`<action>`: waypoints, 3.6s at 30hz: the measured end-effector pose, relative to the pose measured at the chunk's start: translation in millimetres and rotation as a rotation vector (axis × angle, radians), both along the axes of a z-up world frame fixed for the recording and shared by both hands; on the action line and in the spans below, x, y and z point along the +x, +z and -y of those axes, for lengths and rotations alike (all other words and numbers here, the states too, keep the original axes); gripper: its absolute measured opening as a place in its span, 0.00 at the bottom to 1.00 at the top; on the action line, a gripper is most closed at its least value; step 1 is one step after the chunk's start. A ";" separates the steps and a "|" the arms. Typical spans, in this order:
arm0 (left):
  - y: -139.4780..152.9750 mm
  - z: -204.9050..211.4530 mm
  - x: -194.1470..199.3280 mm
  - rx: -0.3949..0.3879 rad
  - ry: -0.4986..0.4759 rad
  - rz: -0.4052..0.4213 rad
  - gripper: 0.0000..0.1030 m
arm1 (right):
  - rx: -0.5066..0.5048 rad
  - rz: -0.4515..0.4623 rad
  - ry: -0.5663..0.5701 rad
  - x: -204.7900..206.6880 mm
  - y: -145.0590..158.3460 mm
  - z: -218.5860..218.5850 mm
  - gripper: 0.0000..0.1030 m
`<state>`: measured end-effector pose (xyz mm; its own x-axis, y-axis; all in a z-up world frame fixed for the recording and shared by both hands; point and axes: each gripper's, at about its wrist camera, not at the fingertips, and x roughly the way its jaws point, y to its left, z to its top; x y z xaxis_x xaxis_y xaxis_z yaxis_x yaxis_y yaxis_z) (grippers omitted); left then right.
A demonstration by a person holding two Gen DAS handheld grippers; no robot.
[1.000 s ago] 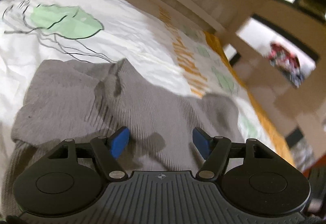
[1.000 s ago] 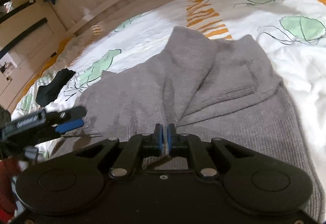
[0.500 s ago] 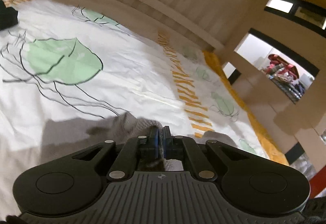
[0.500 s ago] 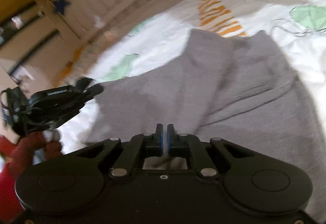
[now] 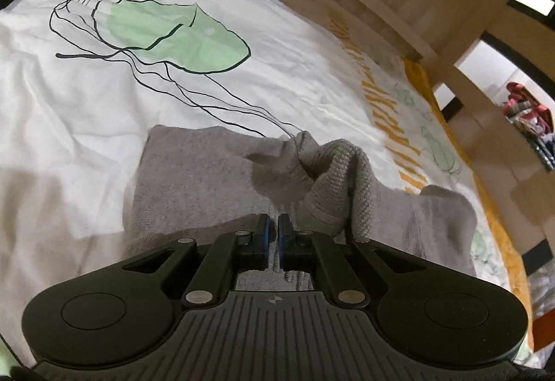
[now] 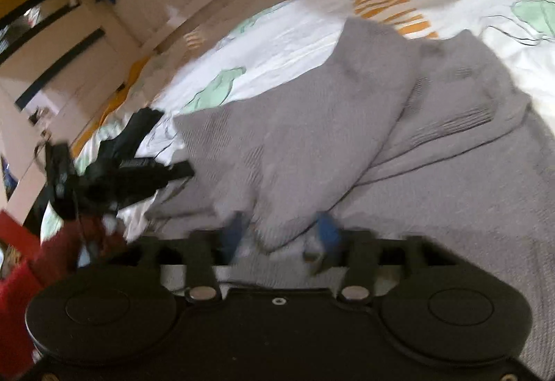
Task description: Fold large clothes
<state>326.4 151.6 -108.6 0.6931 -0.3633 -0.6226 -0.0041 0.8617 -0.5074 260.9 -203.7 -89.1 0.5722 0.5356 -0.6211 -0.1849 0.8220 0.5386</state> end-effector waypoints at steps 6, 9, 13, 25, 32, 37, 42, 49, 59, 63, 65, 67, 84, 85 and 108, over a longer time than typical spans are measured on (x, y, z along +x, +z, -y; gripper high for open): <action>10.8 1.1 -2.2 -0.074 -0.022 0.071 0.52 | -0.049 0.019 0.073 -10.9 -2.7 -19.7 0.60; 17.4 6.6 2.0 -0.107 -0.033 0.099 0.58 | 0.014 -0.032 0.052 -5.3 -10.7 -17.7 0.60; 19.1 10.9 17.5 -0.156 -0.018 0.087 0.64 | 0.160 -0.111 -0.006 2.9 -22.2 -4.4 0.60; 4.9 9.7 28.3 -0.317 0.005 -0.018 0.66 | 0.242 -0.182 -0.077 8.3 -38.1 8.2 0.13; -5.7 12.1 24.0 -0.460 -0.094 -0.098 0.75 | 0.231 -0.174 -0.089 7.5 -37.2 20.7 0.13; -20.6 11.9 52.0 -0.542 -0.072 -0.138 0.83 | 0.205 -0.169 -0.068 5.3 -39.6 12.5 0.13; -21.6 8.2 71.3 -0.549 -0.015 -0.131 0.83 | 0.188 -0.160 -0.060 3.8 -37.9 11.0 0.13; -6.9 14.6 71.4 -0.359 -0.065 -0.001 0.82 | 0.182 -0.157 -0.050 4.9 -40.2 11.8 0.13; 3.7 15.6 61.6 -0.033 -0.115 0.033 0.37 | 0.209 -0.173 -0.032 7.6 -34.4 3.2 0.13; -16.2 6.7 56.6 -0.056 -0.085 0.004 0.38 | 0.208 -0.207 -0.026 11.7 -38.3 3.1 0.18; -16.1 5.7 55.2 -0.055 -0.082 0.011 0.38 | 0.165 -0.192 -0.012 11.8 -27.9 4.2 0.28; -14.0 9.4 54.8 -0.021 -0.100 0.018 0.38 | 0.087 -0.139 0.007 10.0 -12.2 5.4 0.38; -17.3 16.7 52.6 0.021 -0.097 0.047 0.39 | -0.184 0.240 0.020 123.9 27.8 -16.8 0.62; -17.5 17.6 51.7 0.027 -0.099 0.054 0.39 | -0.215 0.225 -0.012 127.3 20.4 -10.5 0.62; 44.6 22.8 -18.9 0.070 -0.015 0.139 0.92 | -0.230 0.232 0.008 69.0 35.9 16.4 0.96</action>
<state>307.4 128.8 -64.0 0.7694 -0.3332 -0.5450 0.0754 0.8946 -0.4405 329.9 -220.2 -53.2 0.7088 0.4015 -0.5800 -0.2875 0.9153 0.2822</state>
